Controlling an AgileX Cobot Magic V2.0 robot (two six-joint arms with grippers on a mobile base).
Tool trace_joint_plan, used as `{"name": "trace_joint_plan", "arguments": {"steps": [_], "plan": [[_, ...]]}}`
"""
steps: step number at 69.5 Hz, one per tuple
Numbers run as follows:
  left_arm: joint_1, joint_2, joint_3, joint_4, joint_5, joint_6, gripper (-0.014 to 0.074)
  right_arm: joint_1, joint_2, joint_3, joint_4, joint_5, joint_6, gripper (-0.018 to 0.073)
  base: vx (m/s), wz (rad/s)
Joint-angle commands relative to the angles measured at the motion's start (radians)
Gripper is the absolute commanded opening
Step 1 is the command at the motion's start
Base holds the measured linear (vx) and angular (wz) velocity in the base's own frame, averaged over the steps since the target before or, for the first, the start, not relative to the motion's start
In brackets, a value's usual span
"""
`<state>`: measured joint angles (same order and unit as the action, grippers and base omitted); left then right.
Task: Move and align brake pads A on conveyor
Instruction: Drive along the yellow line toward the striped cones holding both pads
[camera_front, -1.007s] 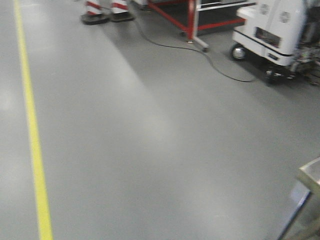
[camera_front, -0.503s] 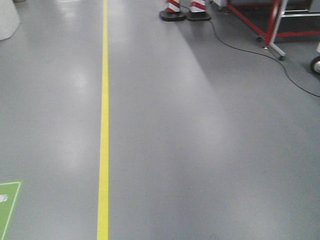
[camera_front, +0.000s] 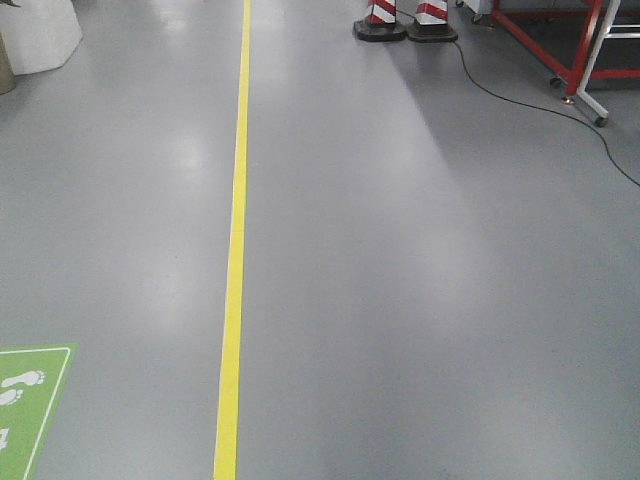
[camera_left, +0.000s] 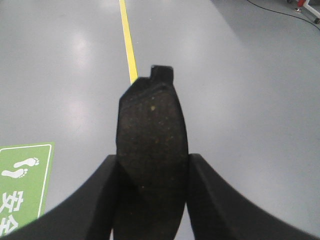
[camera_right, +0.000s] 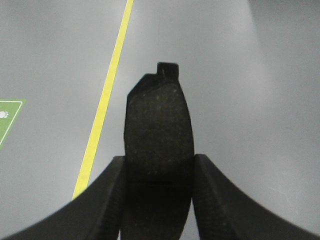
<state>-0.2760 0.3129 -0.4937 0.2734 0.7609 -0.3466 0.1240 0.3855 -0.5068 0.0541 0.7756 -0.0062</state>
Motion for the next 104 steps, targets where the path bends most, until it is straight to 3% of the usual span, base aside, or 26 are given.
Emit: {"name": "trace_joint_plan", "arguments": {"steps": [1, 63, 104], "plan": [[0.0, 0.008, -0.028, 0.013, -0.072, -0.002, -0.0006, -0.005, 0.006, -0.028, -0.005, -0.082, -0.008, -0.0004, 0.03, -0.01], [0.0, 0.008, -0.028, 0.013, -0.065, -0.002, -0.0006, -0.005, 0.006, -0.028, -0.005, -0.081, -0.008, -0.0004, 0.09, 0.06], [0.0, 0.008, -0.028, 0.013, -0.065, -0.002, -0.0006, -0.005, 0.006, -0.028, -0.005, -0.081, -0.008, -0.0004, 0.33, 0.07]]}}
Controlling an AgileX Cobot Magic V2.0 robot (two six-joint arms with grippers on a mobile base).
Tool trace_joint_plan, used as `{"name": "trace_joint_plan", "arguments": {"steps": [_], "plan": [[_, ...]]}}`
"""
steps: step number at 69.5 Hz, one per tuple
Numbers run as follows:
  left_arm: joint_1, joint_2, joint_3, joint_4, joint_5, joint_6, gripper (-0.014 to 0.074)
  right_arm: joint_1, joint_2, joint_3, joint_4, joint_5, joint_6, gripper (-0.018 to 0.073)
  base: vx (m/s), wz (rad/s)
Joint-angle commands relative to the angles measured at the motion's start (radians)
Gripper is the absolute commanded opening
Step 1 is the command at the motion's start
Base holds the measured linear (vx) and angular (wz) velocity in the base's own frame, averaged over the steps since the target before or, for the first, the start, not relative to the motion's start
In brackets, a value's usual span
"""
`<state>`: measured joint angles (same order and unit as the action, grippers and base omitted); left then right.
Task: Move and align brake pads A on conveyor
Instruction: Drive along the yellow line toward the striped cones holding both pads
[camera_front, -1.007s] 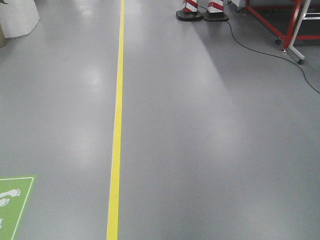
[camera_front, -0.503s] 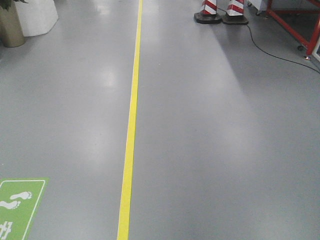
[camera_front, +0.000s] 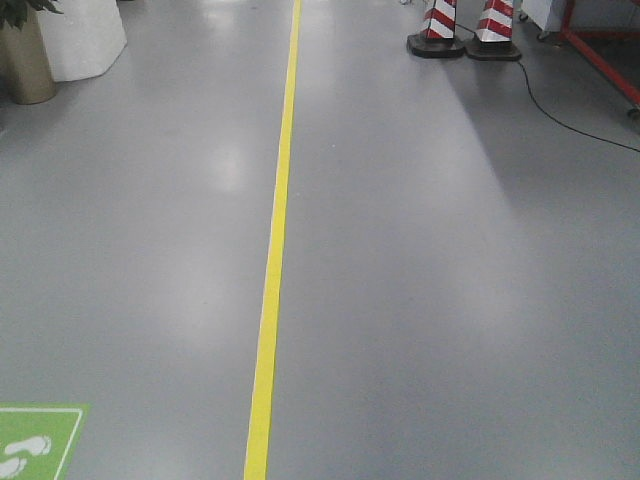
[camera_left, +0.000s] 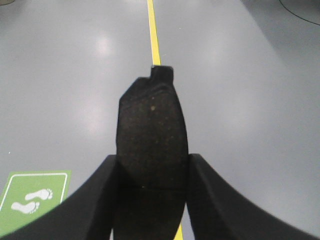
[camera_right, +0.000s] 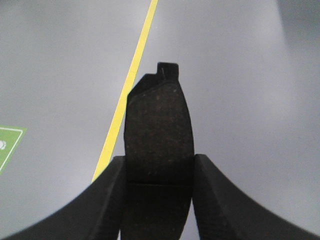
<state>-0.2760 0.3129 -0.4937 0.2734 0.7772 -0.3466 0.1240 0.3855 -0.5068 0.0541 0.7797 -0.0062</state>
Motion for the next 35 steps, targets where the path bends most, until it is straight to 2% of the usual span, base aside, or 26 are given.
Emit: {"name": "trace_joint_plan", "arguments": {"steps": [1, 35], "plan": [[0.0, 0.008, -0.028, 0.013, -0.082, -0.002, -0.0006, -0.005, 0.006, -0.028, -0.005, -0.086, -0.008, -0.0004, 0.49, 0.03], [0.0, 0.008, -0.028, 0.013, -0.082, -0.002, -0.0006, -0.005, 0.006, -0.028, -0.005, -0.084, -0.008, -0.0004, 0.56, 0.03]]}}
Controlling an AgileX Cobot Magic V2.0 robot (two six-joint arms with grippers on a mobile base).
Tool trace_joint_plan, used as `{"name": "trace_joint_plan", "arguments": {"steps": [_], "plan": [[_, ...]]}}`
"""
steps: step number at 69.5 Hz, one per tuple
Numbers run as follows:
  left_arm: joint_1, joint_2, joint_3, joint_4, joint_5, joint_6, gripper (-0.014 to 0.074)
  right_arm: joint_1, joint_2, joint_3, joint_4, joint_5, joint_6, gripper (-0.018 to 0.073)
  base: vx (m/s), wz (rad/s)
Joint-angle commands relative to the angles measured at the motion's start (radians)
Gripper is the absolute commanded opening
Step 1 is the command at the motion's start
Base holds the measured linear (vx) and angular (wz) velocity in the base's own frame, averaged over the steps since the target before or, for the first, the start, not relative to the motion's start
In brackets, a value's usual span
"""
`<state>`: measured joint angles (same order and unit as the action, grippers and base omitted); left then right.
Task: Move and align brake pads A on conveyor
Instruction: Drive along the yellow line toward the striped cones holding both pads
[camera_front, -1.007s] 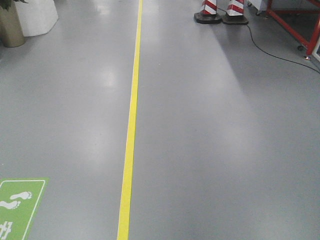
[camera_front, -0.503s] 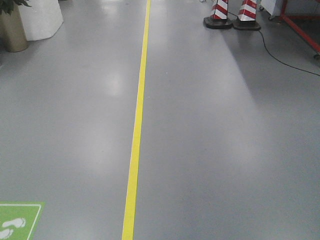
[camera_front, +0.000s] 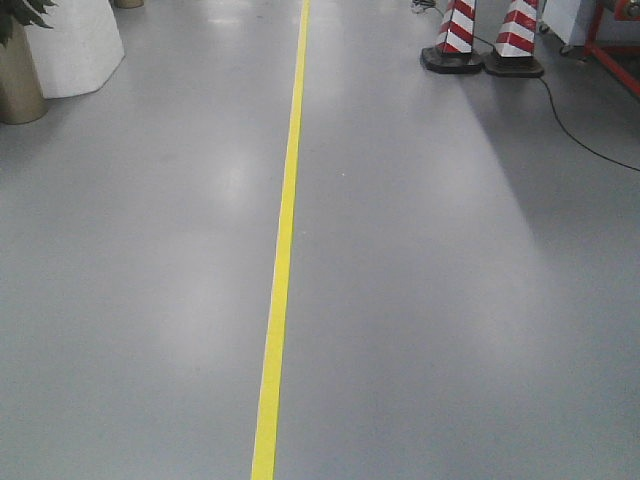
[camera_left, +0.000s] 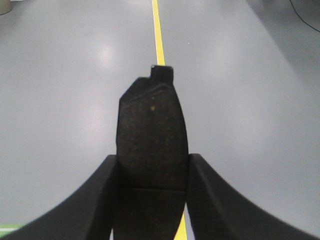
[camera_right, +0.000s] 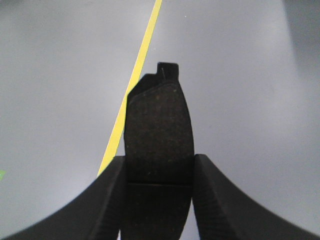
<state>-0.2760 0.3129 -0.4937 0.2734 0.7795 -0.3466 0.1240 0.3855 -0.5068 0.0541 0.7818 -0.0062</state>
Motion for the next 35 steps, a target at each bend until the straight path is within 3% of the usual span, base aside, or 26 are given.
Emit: {"name": "trace_joint_plan", "arguments": {"steps": [1, 35], "plan": [[0.0, 0.008, -0.028, 0.013, -0.084, -0.002, -0.0006, -0.005, 0.006, -0.028, -0.005, -0.086, -0.008, -0.0004, 0.61, 0.05], [0.0, 0.008, -0.028, 0.013, -0.085, -0.002, -0.0006, -0.005, 0.006, -0.028, -0.004, -0.087, -0.008, -0.0004, 0.67, 0.08]]}}
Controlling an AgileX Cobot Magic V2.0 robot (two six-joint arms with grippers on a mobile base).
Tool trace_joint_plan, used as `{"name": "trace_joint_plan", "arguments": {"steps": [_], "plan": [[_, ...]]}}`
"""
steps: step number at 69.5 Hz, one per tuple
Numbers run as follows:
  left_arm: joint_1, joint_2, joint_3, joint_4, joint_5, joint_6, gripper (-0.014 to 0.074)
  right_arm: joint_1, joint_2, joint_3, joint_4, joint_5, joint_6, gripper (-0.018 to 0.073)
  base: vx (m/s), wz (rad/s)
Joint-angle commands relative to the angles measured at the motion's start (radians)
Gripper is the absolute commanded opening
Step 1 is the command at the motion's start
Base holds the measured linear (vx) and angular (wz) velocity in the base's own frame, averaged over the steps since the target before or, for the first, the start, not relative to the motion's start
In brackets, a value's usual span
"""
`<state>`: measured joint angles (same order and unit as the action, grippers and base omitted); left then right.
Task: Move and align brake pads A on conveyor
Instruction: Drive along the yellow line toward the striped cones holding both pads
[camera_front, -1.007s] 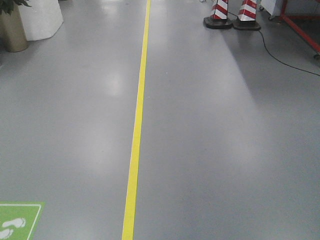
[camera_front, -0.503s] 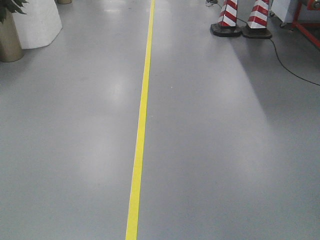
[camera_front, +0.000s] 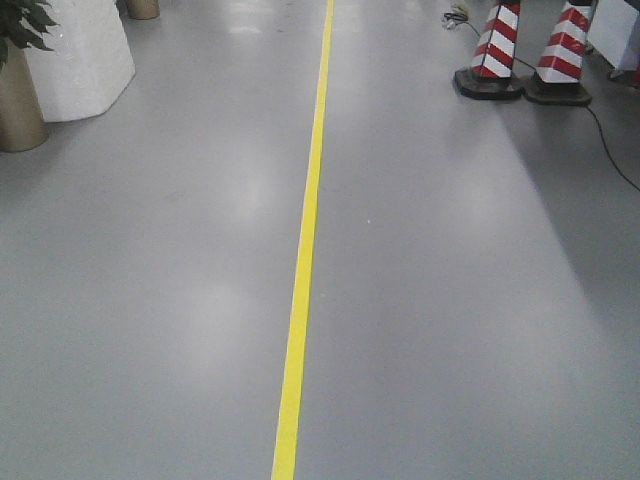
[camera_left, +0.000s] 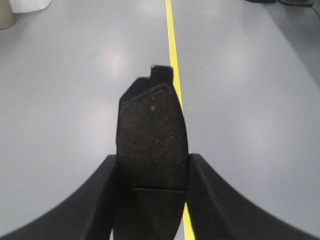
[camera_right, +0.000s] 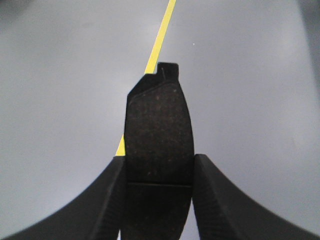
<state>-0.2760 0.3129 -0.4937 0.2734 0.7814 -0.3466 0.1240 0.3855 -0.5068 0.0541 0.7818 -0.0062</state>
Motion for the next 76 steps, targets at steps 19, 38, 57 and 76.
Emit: {"name": "trace_joint_plan", "arguments": {"steps": [19, 38, 57, 76], "plan": [[0.0, 0.008, -0.028, 0.013, -0.085, -0.002, -0.0006, -0.005, 0.006, -0.028, -0.004, -0.087, -0.008, -0.0004, 0.71, 0.05], [0.0, 0.008, -0.028, 0.013, -0.083, -0.002, -0.0006, -0.005, 0.006, -0.028, -0.004, -0.087, -0.008, -0.0004, 0.73, -0.03], [0.0, 0.008, -0.028, 0.013, -0.083, -0.002, -0.0006, -0.005, 0.006, -0.027, -0.004, -0.087, -0.008, -0.0004, 0.75, -0.08], [0.0, 0.008, -0.028, 0.013, -0.083, -0.002, -0.0006, -0.005, 0.006, -0.027, -0.004, -0.087, -0.008, -0.0004, 0.77, -0.1]]}}
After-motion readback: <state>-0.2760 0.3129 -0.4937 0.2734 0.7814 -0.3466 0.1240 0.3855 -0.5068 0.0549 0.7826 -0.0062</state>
